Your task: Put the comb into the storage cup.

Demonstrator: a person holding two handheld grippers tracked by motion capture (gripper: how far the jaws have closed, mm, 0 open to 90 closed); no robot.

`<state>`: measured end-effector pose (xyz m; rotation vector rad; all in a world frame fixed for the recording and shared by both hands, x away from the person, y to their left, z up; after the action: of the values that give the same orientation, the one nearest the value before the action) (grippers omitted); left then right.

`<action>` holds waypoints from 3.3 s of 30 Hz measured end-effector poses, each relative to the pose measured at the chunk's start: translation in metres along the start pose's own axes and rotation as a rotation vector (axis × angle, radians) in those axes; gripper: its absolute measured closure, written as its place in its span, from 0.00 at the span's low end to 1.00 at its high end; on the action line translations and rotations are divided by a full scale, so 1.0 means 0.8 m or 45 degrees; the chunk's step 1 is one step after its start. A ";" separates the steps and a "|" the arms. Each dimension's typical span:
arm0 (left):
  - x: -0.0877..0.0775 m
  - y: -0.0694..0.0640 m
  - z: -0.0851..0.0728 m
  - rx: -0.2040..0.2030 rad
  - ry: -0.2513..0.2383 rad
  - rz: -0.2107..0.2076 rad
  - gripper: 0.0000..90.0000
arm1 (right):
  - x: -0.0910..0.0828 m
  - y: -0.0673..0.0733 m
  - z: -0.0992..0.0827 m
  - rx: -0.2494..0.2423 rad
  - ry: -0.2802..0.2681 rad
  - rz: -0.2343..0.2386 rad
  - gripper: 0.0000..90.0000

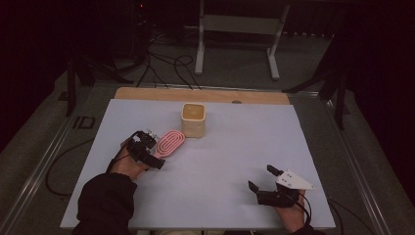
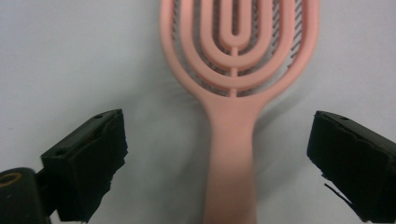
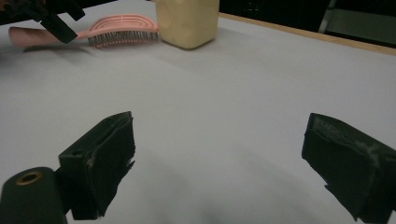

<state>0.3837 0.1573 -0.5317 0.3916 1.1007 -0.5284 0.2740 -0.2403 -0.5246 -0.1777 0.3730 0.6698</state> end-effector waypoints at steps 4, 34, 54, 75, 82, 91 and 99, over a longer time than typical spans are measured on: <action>0.004 -0.004 0.000 0.007 0.036 -0.015 0.10 | 0.000 0.000 0.000 0.000 0.000 -0.002 0.10; 0.012 -0.004 0.006 -0.054 0.173 -0.086 0.74 | 0.004 -0.001 -0.003 -0.002 0.040 -0.018 0.10; 0.004 -0.009 0.000 -0.053 0.125 -0.059 0.78 | 0.004 -0.002 -0.004 -0.001 0.045 -0.023 0.10; -0.032 -0.010 -0.022 -0.176 -0.235 -0.043 0.78 | 0.005 -0.002 -0.005 -0.003 0.053 -0.023 0.10; -0.041 -0.009 -0.025 -0.174 -0.321 -0.025 0.78 | 0.008 -0.001 -0.008 -0.014 0.066 -0.025 0.10; -0.064 -0.022 -0.020 -0.116 -0.493 -0.023 0.78 | 0.009 -0.001 -0.009 -0.009 0.072 -0.029 0.10; -0.084 -0.032 -0.014 -0.075 -0.590 0.012 0.78 | 0.008 -0.001 -0.008 0.015 0.068 0.001 0.10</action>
<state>0.3367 0.1570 -0.4757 0.2071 0.6647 -0.5437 0.2773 -0.2389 -0.5331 -0.1844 0.4286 0.6645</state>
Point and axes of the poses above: each handheld gripper's, and its own axes: x roughly forward along the jaws, z roughly out of its top, y roughly to its left, the point moved 5 cm from there along x, roughly forward along the jaws, and after that the axes turned 3 degrees about -x, right-handed, at the moved point
